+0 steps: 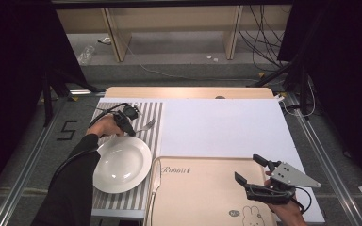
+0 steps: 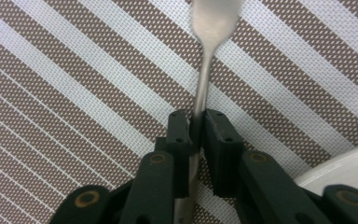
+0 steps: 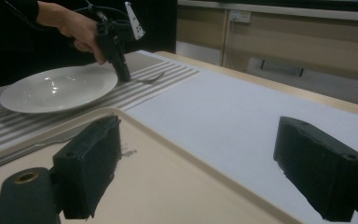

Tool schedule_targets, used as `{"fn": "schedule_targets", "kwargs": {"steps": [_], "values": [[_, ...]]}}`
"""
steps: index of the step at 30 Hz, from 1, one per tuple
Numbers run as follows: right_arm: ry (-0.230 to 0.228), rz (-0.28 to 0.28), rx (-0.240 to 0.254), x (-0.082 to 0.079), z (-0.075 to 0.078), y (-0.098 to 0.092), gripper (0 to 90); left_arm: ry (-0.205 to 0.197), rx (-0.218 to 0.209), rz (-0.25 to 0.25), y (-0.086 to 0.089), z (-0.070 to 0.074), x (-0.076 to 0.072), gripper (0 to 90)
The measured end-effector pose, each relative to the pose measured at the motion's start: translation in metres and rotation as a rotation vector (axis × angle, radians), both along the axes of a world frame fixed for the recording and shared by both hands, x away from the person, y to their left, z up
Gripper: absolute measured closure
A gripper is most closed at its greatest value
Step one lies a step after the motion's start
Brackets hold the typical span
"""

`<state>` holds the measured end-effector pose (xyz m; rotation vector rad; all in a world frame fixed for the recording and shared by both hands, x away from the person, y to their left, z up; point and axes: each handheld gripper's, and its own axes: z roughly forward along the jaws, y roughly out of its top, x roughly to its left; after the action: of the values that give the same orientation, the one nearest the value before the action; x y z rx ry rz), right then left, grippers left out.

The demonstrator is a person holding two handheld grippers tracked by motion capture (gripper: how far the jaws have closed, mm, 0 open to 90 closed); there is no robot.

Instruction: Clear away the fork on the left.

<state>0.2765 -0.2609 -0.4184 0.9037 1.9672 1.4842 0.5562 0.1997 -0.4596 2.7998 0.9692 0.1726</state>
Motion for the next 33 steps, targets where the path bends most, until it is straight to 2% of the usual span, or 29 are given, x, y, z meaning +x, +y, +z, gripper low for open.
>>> {"fn": "schedule_targets", "kwargs": {"steps": [6,9,13,15,17,21,24,26,30,33], "values": [[0.003,-0.001,-0.003,0.0,0.0,0.0,15.7,-0.001,0.008,0.008,-0.001,0.0,0.0,83.5],[0.003,-0.003,0.001,0.0,0.0,0.0,15.8,-0.004,0.012,0.028,-0.002,0.0,-0.001,83.7],[0.003,-0.004,0.005,0.0,0.0,0.0,15.8,-0.035,0.028,0.065,-0.002,0.002,0.0,83.9],[0.004,-0.005,0.002,0.0,0.0,0.0,15.8,-0.048,0.019,0.099,-0.001,0.005,0.001,84.0],[0.006,-0.005,0.001,0.0,0.0,0.0,15.8,-0.078,0.01,0.12,0.0,0.01,0.002,84.0],[0.006,-0.007,0.001,0.0,0.0,-0.001,15.8,-0.15,-0.021,0.177,0.004,0.024,0.004,84.0],[0.002,-0.006,0.003,0.0,0.0,0.0,15.8,-0.194,-0.071,0.218,0.007,0.035,0.005,84.0],[0.005,-0.007,0.002,0.0,0.0,-0.001,15.8,-0.209,-0.118,0.252,0.009,0.042,0.004,84.0],[0.004,-0.007,0.002,0.0,0.0,-0.001,15.8,-0.231,-0.175,0.284,0.01,0.054,0.002,84.0],[0.003,-0.007,0.003,0.0,0.0,0.0,15.8,-0.213,-0.245,0.322,0.011,0.062,0.001,83.9]]}}
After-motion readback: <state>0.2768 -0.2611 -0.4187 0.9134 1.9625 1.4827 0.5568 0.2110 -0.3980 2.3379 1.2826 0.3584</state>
